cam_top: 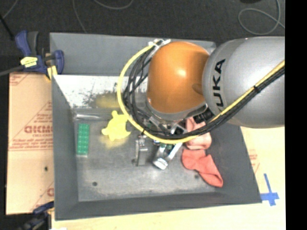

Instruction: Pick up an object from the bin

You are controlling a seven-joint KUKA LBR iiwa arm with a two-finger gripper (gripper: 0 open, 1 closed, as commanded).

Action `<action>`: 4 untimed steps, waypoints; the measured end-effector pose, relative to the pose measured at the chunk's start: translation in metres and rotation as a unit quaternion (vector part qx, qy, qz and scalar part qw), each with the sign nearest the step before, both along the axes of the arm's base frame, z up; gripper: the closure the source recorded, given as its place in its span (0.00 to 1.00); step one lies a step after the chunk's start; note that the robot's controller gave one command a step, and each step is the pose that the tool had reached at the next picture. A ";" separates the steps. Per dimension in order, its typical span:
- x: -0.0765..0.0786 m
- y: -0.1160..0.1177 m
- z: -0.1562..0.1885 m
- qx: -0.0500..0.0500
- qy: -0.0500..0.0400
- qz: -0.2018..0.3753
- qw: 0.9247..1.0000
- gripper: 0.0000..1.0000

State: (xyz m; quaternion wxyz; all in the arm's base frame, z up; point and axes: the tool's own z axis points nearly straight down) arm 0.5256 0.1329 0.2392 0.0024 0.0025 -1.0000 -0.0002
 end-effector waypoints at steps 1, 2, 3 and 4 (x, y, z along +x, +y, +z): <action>0.001 -0.001 0.005 0.001 -0.004 -0.002 1.000 0.00; 0.034 -0.003 -0.045 0.000 -0.006 0.040 0.999 0.00; 0.087 -0.001 -0.070 0.000 -0.005 0.170 0.985 0.00; 0.105 -0.025 -0.079 0.001 -0.007 0.146 0.989 0.00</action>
Offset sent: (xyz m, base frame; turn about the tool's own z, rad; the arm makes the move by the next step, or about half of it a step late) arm 0.1039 -0.0076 -0.1692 -0.2726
